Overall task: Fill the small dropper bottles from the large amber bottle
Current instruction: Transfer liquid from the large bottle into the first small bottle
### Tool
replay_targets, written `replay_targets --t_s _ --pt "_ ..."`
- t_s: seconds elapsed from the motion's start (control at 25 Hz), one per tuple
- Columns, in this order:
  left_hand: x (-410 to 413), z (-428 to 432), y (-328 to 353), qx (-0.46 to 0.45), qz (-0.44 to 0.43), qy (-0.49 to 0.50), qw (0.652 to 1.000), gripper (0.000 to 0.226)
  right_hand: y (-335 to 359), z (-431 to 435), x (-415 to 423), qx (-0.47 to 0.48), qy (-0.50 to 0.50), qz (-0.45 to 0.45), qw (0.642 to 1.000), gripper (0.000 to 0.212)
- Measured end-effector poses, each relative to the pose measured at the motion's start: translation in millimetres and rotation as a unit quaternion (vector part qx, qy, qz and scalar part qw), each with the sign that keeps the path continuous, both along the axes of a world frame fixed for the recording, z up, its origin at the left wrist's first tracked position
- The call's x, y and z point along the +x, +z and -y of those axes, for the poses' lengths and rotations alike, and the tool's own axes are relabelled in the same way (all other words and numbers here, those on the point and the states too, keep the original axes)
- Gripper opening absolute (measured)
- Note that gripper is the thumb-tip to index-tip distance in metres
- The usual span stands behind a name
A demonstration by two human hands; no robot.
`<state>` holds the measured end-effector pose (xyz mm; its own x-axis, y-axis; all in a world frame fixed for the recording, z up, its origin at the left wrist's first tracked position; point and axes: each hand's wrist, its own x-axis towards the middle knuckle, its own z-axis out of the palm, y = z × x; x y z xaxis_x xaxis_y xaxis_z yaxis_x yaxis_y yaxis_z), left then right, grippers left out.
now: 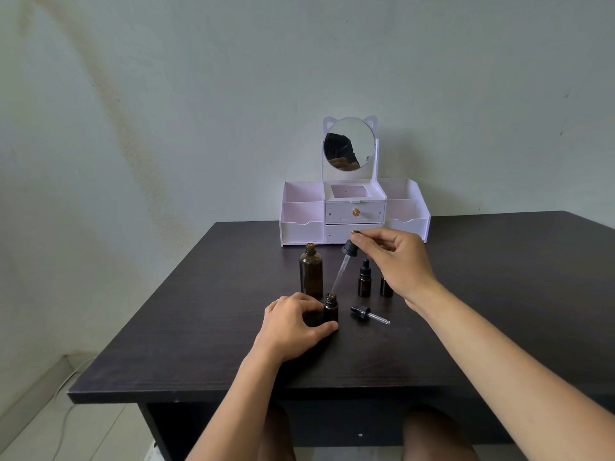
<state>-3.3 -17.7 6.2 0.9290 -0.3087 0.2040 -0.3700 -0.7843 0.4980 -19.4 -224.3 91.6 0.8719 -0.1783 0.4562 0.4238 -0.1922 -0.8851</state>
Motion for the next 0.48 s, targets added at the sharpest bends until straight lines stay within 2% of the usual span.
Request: replay_targets --t_s 0.16,0.24,0.32,0.4,0.48 --pt "0.7 -1.9 2.4 -0.009 -0.023 -0.002 1.000 0.055 12.7 -2.1 1.3 0.000 -0.008 0.018 1.000 0.004" --pt "1.8 -7.3 13.7 -0.018 -0.091 -0.021 0.995 0.053 24.0 -1.7 3.0 -0.002 -0.011 0.036 0.999 0.005" --pt "8.4 -13.7 25.7 -0.027 -0.162 -0.029 0.986 0.033 35.5 -1.6 5.3 -0.005 -0.011 0.053 0.999 0.005" --pt "23.0 -20.2 32.8 -0.017 -0.161 0.018 0.987 0.015 44.6 -3.4 9.3 -0.004 -0.009 0.065 0.998 0.004" --pt "36.1 -24.2 36.2 -0.004 -0.154 0.088 0.984 0.025 51.1 -7.4 15.5 -0.006 -0.009 0.071 0.997 0.003"
